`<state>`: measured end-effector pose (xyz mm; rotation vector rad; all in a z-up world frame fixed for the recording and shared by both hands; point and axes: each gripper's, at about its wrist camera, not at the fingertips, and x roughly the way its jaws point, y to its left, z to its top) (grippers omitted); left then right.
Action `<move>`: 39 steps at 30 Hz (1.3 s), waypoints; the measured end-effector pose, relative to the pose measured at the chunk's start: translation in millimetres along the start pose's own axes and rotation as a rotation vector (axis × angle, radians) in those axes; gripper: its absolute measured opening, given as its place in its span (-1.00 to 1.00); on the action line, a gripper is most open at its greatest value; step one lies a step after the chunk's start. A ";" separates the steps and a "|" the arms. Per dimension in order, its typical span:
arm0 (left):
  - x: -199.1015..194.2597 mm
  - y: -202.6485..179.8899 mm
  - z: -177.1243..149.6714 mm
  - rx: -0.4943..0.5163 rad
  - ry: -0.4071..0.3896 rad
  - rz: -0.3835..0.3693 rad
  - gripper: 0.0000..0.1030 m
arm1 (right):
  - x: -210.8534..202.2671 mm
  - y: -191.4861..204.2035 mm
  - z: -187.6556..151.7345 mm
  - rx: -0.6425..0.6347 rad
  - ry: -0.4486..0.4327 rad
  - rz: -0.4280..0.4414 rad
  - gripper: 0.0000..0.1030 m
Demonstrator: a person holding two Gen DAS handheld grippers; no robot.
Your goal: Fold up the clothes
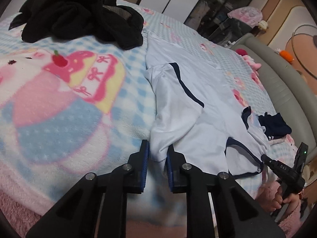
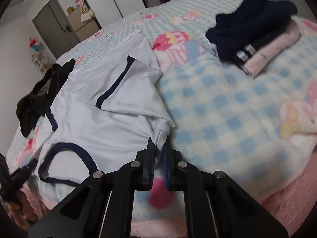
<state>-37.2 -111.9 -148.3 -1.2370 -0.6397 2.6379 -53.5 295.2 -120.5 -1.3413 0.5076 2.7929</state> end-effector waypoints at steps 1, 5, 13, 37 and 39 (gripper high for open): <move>0.3 3.6 -0.3 -0.016 0.009 -0.013 -0.67 | -1.6 2.3 0.3 -0.008 -0.005 -0.007 -0.88; 6.5 19.5 -7.1 -0.152 0.077 -0.141 -0.38 | 10.2 -20.0 -3.1 0.146 0.079 0.218 -0.31; 16.8 15.0 -5.0 -0.137 0.072 -0.158 -0.06 | 39.3 -27.7 -1.4 0.228 0.101 0.300 -0.16; 52.2 9.0 1.4 -0.231 0.022 -0.288 0.00 | 56.1 -19.5 -2.6 0.239 0.073 0.349 -0.32; 55.0 7.2 2.2 -0.215 0.035 -0.285 0.03 | 56.5 -19.8 -4.5 0.239 0.071 0.358 -0.32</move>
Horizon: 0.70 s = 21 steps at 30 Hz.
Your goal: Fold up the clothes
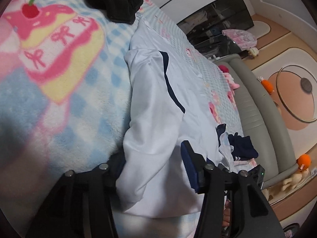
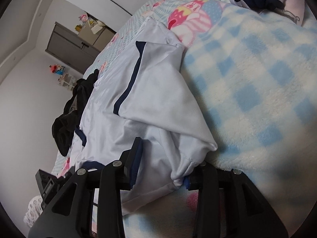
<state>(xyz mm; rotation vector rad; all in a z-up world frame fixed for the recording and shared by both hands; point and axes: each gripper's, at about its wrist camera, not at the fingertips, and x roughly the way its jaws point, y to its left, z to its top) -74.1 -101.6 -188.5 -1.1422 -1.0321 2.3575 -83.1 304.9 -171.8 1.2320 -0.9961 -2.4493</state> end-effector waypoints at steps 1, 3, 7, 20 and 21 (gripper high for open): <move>1.9 -1.3 -0.2 0.013 0.009 0.010 0.03 | 0.1 -1.1 -0.3 -0.001 0.000 0.007 -0.31; 5.3 -5.5 -1.0 0.038 0.030 0.023 0.09 | 1.3 0.3 -1.1 0.002 0.003 0.003 -0.31; 11.4 -13.8 0.5 0.082 0.082 0.033 0.21 | 2.3 11.7 1.7 -0.055 0.015 -0.054 -0.30; 10.2 -16.0 3.5 0.098 0.008 0.022 -0.26 | 11.2 9.2 9.6 -0.115 0.002 -0.017 -0.27; 15.4 -12.0 4.0 0.083 0.018 0.020 -0.26 | 12.5 10.1 10.1 -0.127 0.003 -0.017 -0.28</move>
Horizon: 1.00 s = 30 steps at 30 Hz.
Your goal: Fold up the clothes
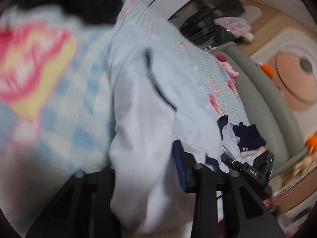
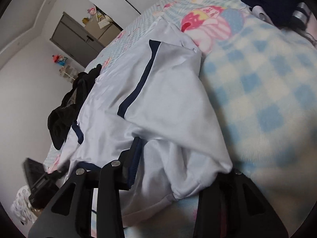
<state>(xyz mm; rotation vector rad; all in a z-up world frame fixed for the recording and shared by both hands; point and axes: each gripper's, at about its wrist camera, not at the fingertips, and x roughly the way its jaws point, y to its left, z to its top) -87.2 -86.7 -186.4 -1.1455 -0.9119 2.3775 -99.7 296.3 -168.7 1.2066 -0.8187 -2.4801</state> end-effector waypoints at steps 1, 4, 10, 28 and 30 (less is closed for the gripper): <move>4.8 3.3 0.4 -0.012 0.009 -0.003 -0.26 | -1.0 2.0 -0.2 -0.012 -0.003 -0.006 -0.29; 0.8 -7.9 0.7 0.032 -0.005 0.033 -0.32 | -6.3 10.3 -2.0 -0.054 -0.022 -0.035 -0.50; -29.9 -34.6 -0.6 0.168 -0.061 0.104 -0.84 | -36.6 66.4 -8.8 -0.344 -0.150 -0.185 -0.85; -73.2 -45.4 -12.6 0.171 -0.067 0.098 -0.96 | -77.5 47.2 -22.0 -0.210 -0.122 -0.112 -0.91; -70.9 -36.4 -12.1 0.135 -0.058 0.093 -0.96 | -73.4 36.7 -21.0 -0.162 -0.101 -0.094 -0.91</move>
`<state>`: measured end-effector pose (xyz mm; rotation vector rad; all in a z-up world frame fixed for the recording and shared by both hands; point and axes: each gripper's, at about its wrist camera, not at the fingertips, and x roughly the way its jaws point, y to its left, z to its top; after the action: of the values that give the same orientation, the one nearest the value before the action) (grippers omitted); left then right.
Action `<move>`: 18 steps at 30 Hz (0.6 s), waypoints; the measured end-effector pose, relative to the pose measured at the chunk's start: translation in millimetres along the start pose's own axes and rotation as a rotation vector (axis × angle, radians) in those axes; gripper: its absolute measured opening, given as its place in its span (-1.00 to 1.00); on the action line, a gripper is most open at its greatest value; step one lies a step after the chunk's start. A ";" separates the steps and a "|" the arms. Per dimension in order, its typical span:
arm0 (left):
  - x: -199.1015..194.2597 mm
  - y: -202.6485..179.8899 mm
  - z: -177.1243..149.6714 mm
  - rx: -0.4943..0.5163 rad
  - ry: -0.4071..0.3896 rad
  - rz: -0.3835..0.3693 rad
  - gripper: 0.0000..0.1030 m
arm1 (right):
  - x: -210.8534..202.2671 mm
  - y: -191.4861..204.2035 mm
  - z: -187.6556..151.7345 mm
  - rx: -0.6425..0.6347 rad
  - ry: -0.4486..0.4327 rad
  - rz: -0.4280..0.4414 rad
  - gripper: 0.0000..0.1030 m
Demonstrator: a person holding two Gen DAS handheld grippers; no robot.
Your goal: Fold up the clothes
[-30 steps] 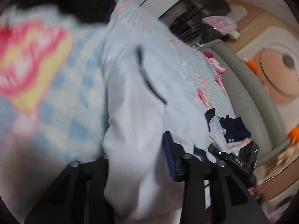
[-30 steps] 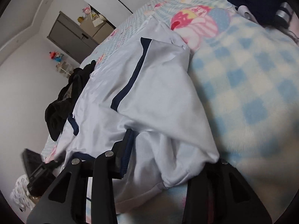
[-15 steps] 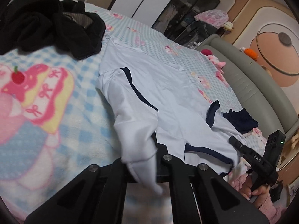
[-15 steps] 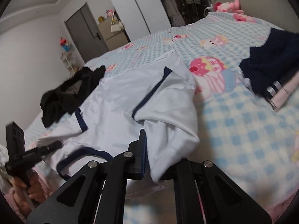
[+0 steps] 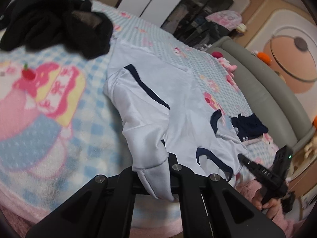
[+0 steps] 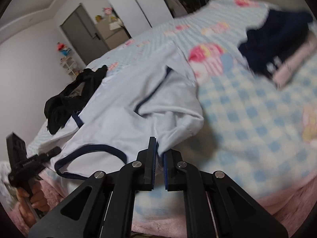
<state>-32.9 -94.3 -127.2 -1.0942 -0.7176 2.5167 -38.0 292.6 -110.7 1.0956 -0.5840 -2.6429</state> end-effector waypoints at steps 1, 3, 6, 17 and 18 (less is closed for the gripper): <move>1.6 3.9 -1.6 -0.017 0.010 -0.010 -0.96 | 2.5 -5.0 -0.6 0.024 0.011 0.009 -0.90; 6.5 9.2 -4.0 -0.030 0.032 -0.009 -0.96 | 7.5 -15.1 -1.7 0.072 0.033 0.026 -0.85; 12.5 13.2 -5.9 -0.038 0.052 -0.008 -0.96 | 17.0 -22.7 -2.9 0.123 0.064 0.060 -0.84; 33.4 27.0 -9.8 -0.072 0.102 -0.013 -0.93 | 61.4 -40.4 6.7 0.227 0.133 0.110 -0.18; 36.2 27.4 -9.5 -0.073 0.108 -0.010 -0.93 | 63.0 -38.5 5.5 0.213 0.130 0.104 -0.22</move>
<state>-51.9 -97.4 -169.4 -1.2369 -0.7878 2.4191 -87.8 306.8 -163.6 1.2475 -0.8850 -2.4422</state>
